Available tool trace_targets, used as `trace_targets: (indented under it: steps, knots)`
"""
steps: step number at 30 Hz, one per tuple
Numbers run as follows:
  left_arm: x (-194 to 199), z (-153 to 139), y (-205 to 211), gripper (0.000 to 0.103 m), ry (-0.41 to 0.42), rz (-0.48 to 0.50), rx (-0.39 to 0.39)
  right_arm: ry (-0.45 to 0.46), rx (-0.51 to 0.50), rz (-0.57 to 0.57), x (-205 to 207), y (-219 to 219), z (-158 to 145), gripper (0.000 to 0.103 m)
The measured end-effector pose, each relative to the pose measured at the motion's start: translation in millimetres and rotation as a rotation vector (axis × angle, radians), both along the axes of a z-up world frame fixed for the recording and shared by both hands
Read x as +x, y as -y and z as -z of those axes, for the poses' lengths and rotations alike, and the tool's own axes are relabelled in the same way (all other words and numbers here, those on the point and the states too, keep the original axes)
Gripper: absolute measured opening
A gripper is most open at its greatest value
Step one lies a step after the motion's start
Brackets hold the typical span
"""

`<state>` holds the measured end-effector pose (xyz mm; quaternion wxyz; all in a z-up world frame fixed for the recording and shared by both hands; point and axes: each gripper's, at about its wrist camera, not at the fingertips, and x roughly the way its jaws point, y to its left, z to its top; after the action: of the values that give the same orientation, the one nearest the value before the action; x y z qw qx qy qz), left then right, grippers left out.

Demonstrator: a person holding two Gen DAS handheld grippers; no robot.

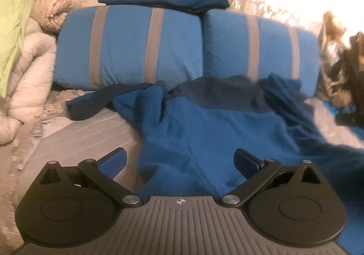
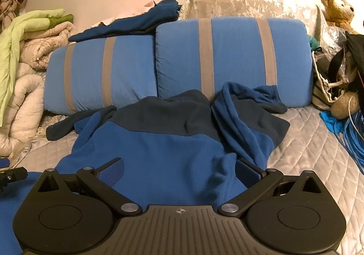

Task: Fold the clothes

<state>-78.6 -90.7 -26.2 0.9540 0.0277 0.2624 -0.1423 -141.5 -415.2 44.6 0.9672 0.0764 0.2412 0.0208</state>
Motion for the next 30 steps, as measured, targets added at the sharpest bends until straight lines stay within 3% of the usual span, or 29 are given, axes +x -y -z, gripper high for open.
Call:
trace_targets:
  steps: [4, 7, 10, 14, 20, 27, 30]
  knots:
    - [3.7, 0.6, -5.2, 0.102, -0.026, 0.047, -0.047, 0.034, 0.072, -0.067, -8.1, 9.9, -4.8, 0.103]
    - [4.2, 0.8, -16.5, 0.089, -0.071, 0.128, -0.135, 0.052, 0.126, -0.083, -18.2, 24.9, -9.5, 0.103]
    - [0.1, -5.3, -38.1, 0.089, -0.063, 0.145, -0.205, 0.067, 0.081, -0.046, -34.7, 42.9, -12.9, 0.103]
    - [-7.1, -11.1, -71.9, 0.09, -0.031, 0.13, -0.225, 0.125, -0.014, 0.005, -62.3, 69.2, -14.2, 0.103]
    - [-9.7, -1.3, -124.3, 0.09, -0.113, 0.124, -0.259, 0.086, -0.015, 0.021, -80.9, 108.5, -10.4, 0.103]
    - [-2.6, 52.6, -172.4, 0.089, -0.274, 0.174, -0.487, 0.02, 0.09, 0.01, -80.3, 129.8, -4.9, 0.103]
    - [-1.1, 69.0, -177.7, 0.081, -0.34, 0.246, -0.617, 0.019, 0.097, -0.021, -84.1, 130.2, -5.9, 0.103]
